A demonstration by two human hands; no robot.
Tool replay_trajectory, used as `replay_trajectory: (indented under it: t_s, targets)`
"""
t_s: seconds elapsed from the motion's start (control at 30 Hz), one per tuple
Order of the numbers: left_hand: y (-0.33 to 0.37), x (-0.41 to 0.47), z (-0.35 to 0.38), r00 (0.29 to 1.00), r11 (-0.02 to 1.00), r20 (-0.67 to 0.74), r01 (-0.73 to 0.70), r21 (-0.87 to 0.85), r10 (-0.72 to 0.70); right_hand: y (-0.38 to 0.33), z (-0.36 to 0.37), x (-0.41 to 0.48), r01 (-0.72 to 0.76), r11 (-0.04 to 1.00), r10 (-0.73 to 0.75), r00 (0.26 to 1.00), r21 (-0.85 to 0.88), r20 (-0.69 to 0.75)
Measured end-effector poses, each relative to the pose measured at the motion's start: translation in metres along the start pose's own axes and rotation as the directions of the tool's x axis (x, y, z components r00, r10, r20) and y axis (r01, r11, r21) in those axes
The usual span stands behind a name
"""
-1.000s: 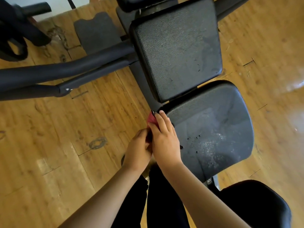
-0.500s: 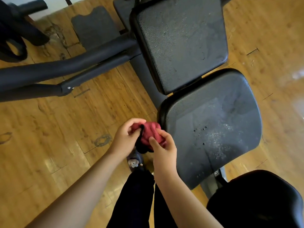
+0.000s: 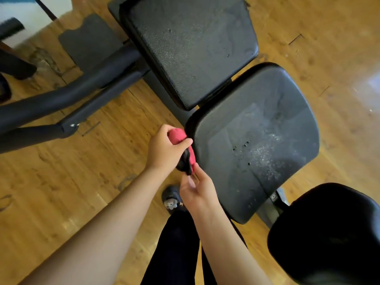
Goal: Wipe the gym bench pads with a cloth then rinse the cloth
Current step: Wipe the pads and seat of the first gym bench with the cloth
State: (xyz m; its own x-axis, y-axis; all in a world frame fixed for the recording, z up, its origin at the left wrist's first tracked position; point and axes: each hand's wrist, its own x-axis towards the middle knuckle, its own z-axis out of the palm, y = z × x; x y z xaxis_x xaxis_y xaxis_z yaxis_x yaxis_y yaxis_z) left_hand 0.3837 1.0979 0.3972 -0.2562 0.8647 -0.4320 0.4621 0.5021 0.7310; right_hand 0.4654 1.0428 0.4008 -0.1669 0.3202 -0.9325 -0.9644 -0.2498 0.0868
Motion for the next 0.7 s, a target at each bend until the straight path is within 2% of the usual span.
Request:
replay_trajectory:
  t_s: [0.2,0.33,0.4,0.47,0.57,0.7]
  targets:
    - [-0.006,-0.018,0.007,0.999,0.998,-0.039,-0.025,0.051,0.027,-0.016,0.001,0.006,-0.074,0.996,0.073,0.997,-0.04,-0.03]
    - [-0.016,-0.029,0.015,0.997,0.996,-0.035,0.074,0.042,-0.073,-0.013,-0.012,0.008,-0.058,0.998,0.063,0.987,0.036,-0.146]
    - [-0.028,-0.043,0.026,0.987,0.987,0.023,0.156,0.039,-0.157,-0.02,-0.03,0.006,-0.05,0.999,0.053,0.964,0.017,-0.261]
    - [-0.044,-0.063,0.042,0.952,0.959,0.113,0.284,0.012,-0.283,-0.033,-0.056,0.007,-0.066,0.998,0.068,0.934,0.016,-0.35]
    - [-0.06,-0.088,0.068,0.864,0.869,0.217,0.484,-0.104,-0.455,-0.055,-0.096,0.011,-0.058,0.998,0.069,0.912,0.039,-0.404]
    - [-0.061,-0.108,0.091,0.786,0.764,0.243,0.614,-0.199,-0.568,-0.076,-0.131,0.015,-0.038,0.999,0.048,0.889,0.031,-0.455]
